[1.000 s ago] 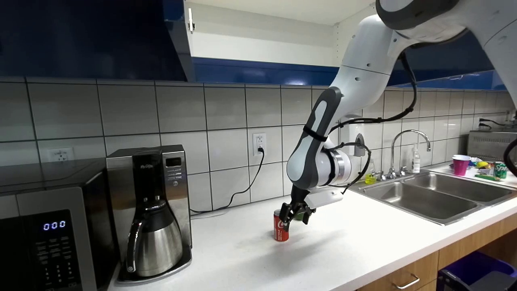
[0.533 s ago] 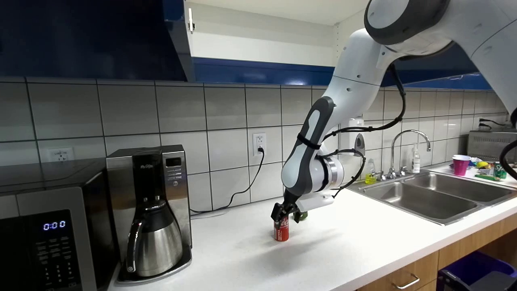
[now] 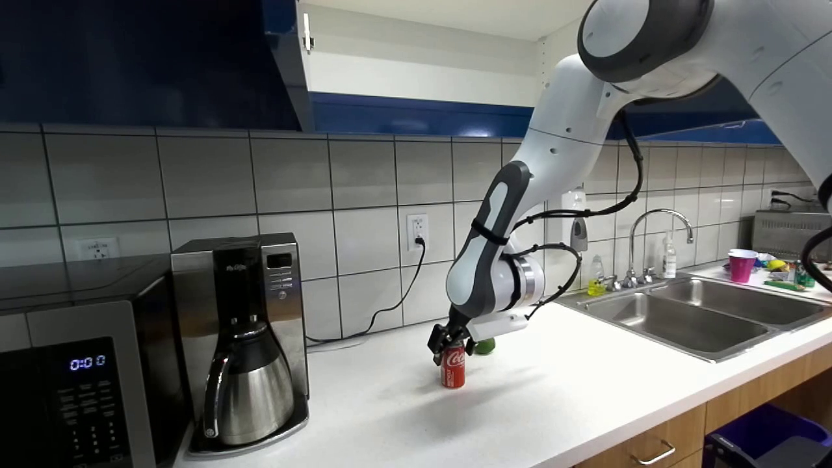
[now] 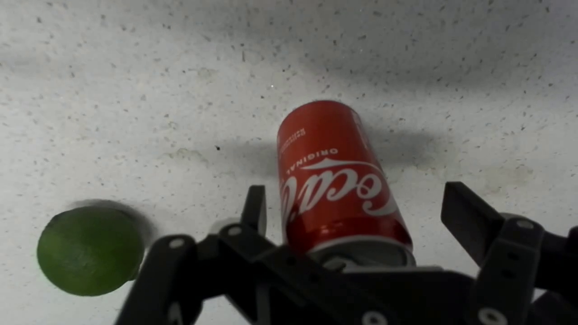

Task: Put the can in the top cabinet

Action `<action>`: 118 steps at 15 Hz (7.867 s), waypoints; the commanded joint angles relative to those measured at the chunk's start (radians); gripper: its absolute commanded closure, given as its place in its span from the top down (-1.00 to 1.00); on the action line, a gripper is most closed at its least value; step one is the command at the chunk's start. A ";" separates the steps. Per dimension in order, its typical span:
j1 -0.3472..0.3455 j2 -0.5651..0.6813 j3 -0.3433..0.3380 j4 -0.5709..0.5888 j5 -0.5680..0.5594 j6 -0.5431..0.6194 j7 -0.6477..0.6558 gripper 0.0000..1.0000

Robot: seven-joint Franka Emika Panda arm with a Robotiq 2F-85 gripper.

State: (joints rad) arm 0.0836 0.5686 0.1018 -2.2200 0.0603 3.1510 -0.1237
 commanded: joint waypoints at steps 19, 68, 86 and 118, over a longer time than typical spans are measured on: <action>0.038 -0.093 -0.080 -0.012 -0.005 -0.114 0.129 -0.23; 0.009 -0.655 -0.010 0.995 -0.025 -1.572 0.396 -0.23; 0.051 -0.233 -0.042 1.584 -0.111 -1.753 0.477 -0.23; 0.046 -0.122 -0.064 1.684 -0.109 -1.744 0.489 1.00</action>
State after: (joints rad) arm 0.1268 0.4458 0.0392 -0.5646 -0.0473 1.4343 0.3527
